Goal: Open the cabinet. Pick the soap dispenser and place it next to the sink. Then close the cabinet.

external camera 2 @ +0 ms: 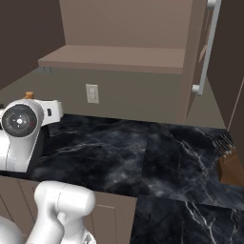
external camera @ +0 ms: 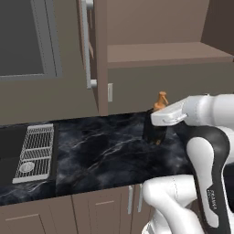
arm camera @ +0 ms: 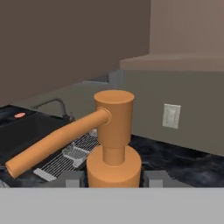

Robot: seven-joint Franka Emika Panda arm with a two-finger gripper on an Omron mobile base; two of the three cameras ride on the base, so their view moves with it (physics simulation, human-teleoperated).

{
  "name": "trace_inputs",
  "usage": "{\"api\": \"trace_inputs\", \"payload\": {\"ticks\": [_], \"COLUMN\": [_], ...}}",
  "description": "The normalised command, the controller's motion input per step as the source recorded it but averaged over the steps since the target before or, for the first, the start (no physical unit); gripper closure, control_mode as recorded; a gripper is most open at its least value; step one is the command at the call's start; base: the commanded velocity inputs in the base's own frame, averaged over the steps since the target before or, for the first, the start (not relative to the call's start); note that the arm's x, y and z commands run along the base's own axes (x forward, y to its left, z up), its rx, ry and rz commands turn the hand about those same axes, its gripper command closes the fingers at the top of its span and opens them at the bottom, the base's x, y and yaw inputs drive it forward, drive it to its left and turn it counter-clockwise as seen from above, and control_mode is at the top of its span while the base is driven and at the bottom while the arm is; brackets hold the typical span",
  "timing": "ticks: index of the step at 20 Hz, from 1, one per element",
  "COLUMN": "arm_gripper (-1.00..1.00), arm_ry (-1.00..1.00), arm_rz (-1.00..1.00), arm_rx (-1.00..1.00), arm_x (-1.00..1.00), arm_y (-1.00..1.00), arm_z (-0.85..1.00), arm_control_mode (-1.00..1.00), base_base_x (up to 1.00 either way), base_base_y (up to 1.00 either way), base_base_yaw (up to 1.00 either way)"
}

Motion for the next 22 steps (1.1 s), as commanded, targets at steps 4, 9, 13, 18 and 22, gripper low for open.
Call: {"api": "trace_inputs", "payload": {"ticks": [4,9,13,18,22], "arm_gripper": [1.0,1.0,1.0,1.0,1.0], "arm_ry": [0.0,0.0,0.0,0.0,0.0], "arm_rz": [0.0,0.01,0.02,0.06,0.1], "arm_rx": [0.0,0.0,0.0,0.02,0.05], "arm_x": [0.14,0.17,0.34,0.55,0.72], "arm_y": [0.45,0.4,0.37,0.41,0.4], "arm_z": [-0.51,-0.58,-0.57,-0.6,-0.54], "arm_control_mode": [-1.0,-1.0,-1.0,-1.0,-1.0], "base_base_x": [0.0,0.0,0.0,0.0,0.0], "base_base_y": [0.0,0.0,0.0,0.0,0.0], "base_base_yaw": [0.0,0.0,0.0,0.0,0.0]}}
